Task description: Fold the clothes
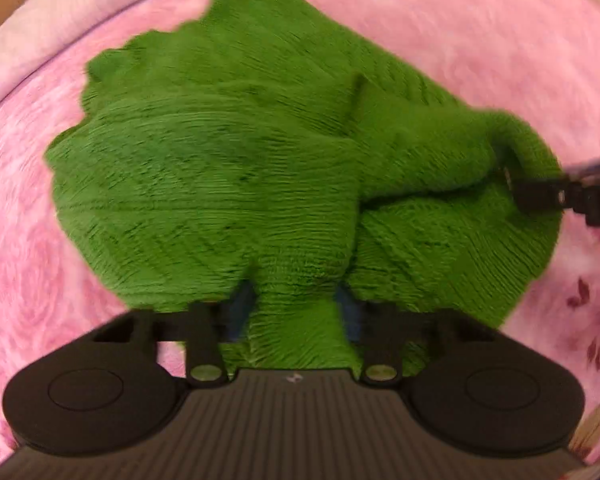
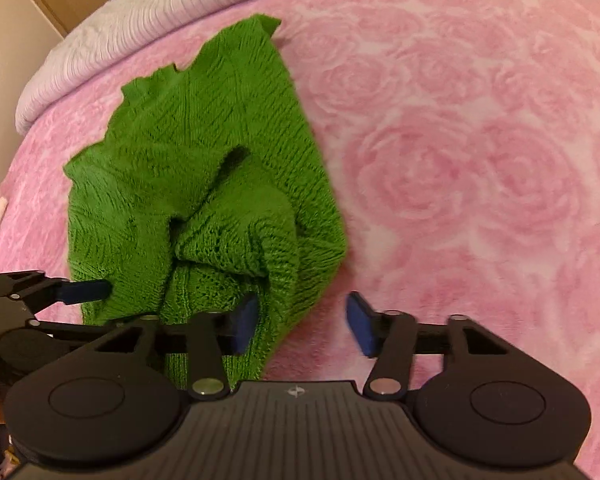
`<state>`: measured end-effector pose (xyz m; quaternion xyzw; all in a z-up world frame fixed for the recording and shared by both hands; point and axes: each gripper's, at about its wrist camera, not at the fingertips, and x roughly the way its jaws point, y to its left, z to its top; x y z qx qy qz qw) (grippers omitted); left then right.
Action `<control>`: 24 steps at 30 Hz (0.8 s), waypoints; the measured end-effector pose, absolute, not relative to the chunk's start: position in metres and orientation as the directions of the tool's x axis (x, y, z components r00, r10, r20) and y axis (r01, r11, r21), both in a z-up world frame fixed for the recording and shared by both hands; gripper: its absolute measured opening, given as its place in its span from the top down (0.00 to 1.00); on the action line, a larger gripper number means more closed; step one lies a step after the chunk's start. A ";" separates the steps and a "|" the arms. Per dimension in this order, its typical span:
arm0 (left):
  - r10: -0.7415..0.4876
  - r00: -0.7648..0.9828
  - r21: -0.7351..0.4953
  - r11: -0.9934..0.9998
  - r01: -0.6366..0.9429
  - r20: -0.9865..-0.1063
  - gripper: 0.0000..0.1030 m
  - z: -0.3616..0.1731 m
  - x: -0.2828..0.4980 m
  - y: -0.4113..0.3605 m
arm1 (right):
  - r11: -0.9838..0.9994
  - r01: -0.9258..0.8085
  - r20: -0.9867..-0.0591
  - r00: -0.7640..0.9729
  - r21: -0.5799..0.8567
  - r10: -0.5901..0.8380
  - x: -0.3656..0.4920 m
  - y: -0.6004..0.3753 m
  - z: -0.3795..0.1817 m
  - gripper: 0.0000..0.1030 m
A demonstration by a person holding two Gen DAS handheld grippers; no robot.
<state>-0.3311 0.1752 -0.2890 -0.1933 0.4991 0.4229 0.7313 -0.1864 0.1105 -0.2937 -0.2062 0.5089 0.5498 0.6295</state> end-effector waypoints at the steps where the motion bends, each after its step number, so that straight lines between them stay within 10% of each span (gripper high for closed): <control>1: 0.450 0.160 0.108 0.514 -0.851 -0.879 0.91 -0.283 -0.348 0.174 | 0.303 -0.906 -0.871 -0.126 0.295 0.474 -0.189 0.112 -0.297 0.85; 8: 0.651 0.123 -0.244 -0.099 -0.965 -0.749 0.94 -0.218 -0.527 0.122 | 0.222 -0.959 -0.827 -0.021 0.176 0.563 -0.216 0.088 -0.273 0.97; 14: 0.380 0.004 -0.156 -0.371 -0.916 -0.925 1.00 -0.259 -0.594 0.060 | 0.023 -0.993 -0.897 -0.094 0.115 0.432 -0.264 0.070 -0.287 0.97; 18: 0.446 0.133 -0.216 -0.140 -0.966 -0.885 0.54 -0.244 -0.562 0.084 | 0.074 -0.986 -0.936 -0.114 0.147 0.333 -0.260 0.059 -0.304 0.86; 24: 0.485 0.221 -0.302 -0.095 -0.949 -0.846 0.43 -0.265 -0.541 0.155 | 0.403 -0.795 -0.847 -0.246 0.454 0.471 -0.203 0.047 -0.302 0.51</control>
